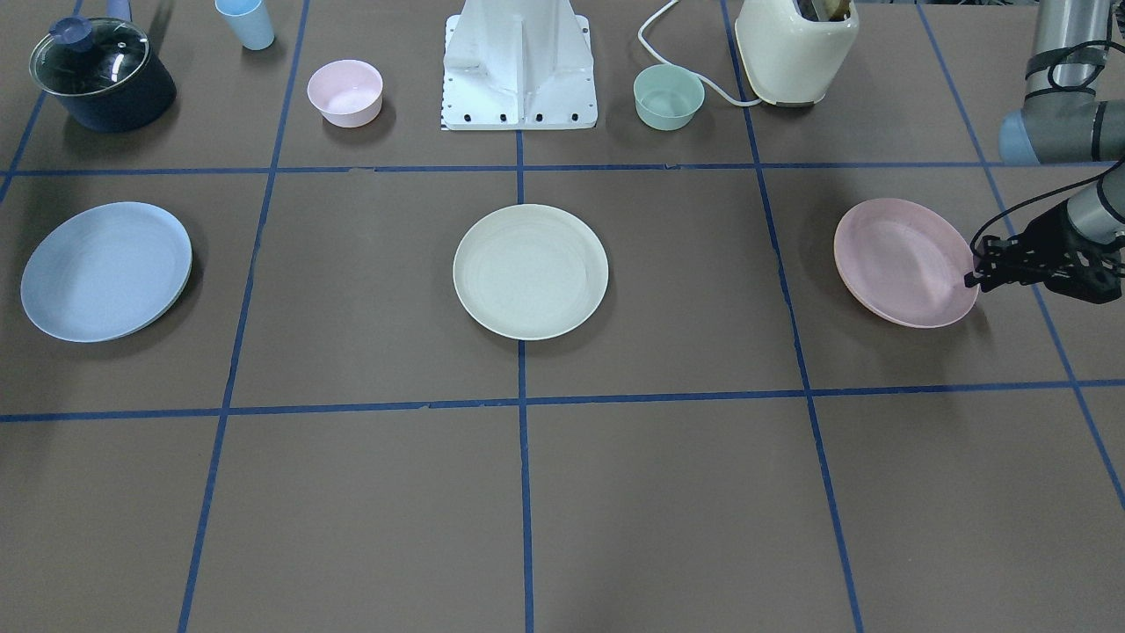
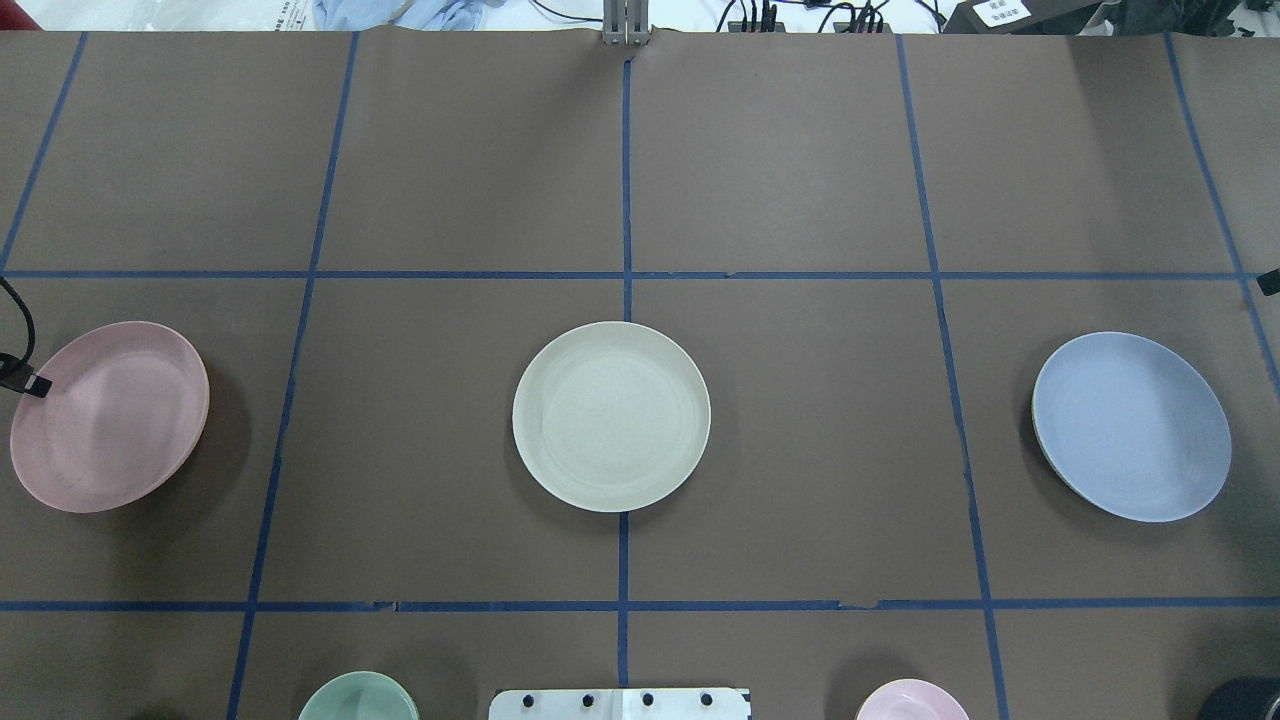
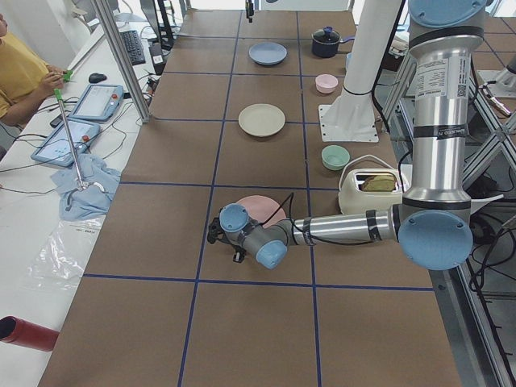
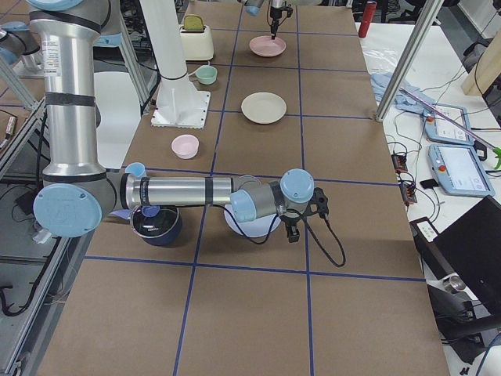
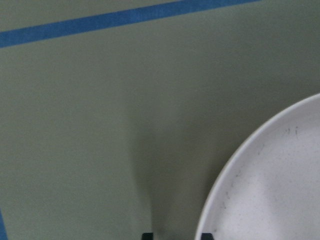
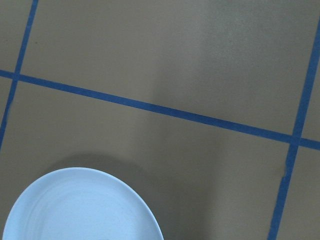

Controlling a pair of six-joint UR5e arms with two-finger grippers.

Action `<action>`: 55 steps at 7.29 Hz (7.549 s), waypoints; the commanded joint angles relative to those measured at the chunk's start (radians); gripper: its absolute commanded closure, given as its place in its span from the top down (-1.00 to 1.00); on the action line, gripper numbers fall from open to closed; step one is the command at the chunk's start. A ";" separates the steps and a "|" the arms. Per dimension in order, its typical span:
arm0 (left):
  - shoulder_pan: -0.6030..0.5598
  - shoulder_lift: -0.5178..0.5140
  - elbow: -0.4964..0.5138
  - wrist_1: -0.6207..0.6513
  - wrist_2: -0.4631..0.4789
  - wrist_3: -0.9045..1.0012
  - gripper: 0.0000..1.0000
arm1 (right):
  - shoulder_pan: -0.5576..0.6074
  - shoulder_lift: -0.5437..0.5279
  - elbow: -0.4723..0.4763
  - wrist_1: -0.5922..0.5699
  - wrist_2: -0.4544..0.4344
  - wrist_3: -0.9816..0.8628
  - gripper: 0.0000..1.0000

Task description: Stack three plates with pink and blue

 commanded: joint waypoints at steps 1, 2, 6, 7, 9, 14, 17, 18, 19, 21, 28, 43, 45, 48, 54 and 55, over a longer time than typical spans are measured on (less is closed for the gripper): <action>0.000 -0.006 -0.030 -0.004 -0.143 -0.057 -1.00 | -0.004 0.001 0.000 0.002 0.000 -0.001 1.00; 0.000 -0.042 -0.093 -0.004 -0.226 -0.182 -1.00 | -0.004 0.002 0.003 0.002 0.000 0.002 1.00; 0.194 -0.377 -0.236 0.002 -0.203 -0.841 -1.00 | -0.186 0.002 0.098 0.005 -0.040 0.223 1.00; 0.301 -0.474 -0.235 0.009 -0.032 -0.951 -1.00 | -0.186 -0.004 0.100 0.014 -0.037 0.224 1.00; 0.429 -0.527 -0.224 0.012 0.133 -1.002 -1.00 | -0.188 -0.027 0.097 0.060 -0.034 0.228 1.00; 0.513 -0.518 -0.225 0.012 0.289 -1.002 1.00 | -0.188 -0.031 0.095 0.063 -0.031 0.228 1.00; 0.425 -0.462 -0.360 0.051 0.261 -0.996 1.00 | -0.223 -0.082 0.091 0.066 -0.047 0.225 1.00; 0.381 -0.463 -0.374 0.083 0.219 -0.995 1.00 | -0.223 -0.108 0.091 0.066 -0.055 0.225 1.00; 0.372 -0.467 -0.377 0.085 0.220 -0.995 1.00 | -0.228 -0.113 0.080 0.066 -0.067 0.225 1.00; 0.368 -0.469 -0.379 0.085 0.220 -0.996 1.00 | -0.263 -0.111 -0.006 0.124 -0.103 0.224 0.99; 0.361 -0.469 -0.389 0.085 0.220 -0.996 1.00 | -0.291 -0.111 -0.070 0.158 -0.101 0.223 -1.00; 0.193 -0.469 -0.429 0.078 0.083 -0.993 1.00 | -0.870 0.452 0.118 0.387 -0.463 1.539 -1.00; 0.193 -0.463 -0.431 0.078 0.085 -0.995 1.00 | -0.864 0.440 0.114 0.384 -0.459 1.534 0.98; 0.195 -0.463 -0.431 0.078 0.088 -0.995 1.00 | -0.846 0.406 0.114 0.390 -0.417 1.525 1.00; -0.043 -0.247 -0.294 0.087 0.094 -0.201 1.00 | -0.338 0.066 0.098 0.297 -0.225 0.889 1.00; -0.114 -0.247 -0.217 0.087 0.091 -0.031 1.00 | -0.214 0.036 0.097 0.158 -0.187 0.632 1.00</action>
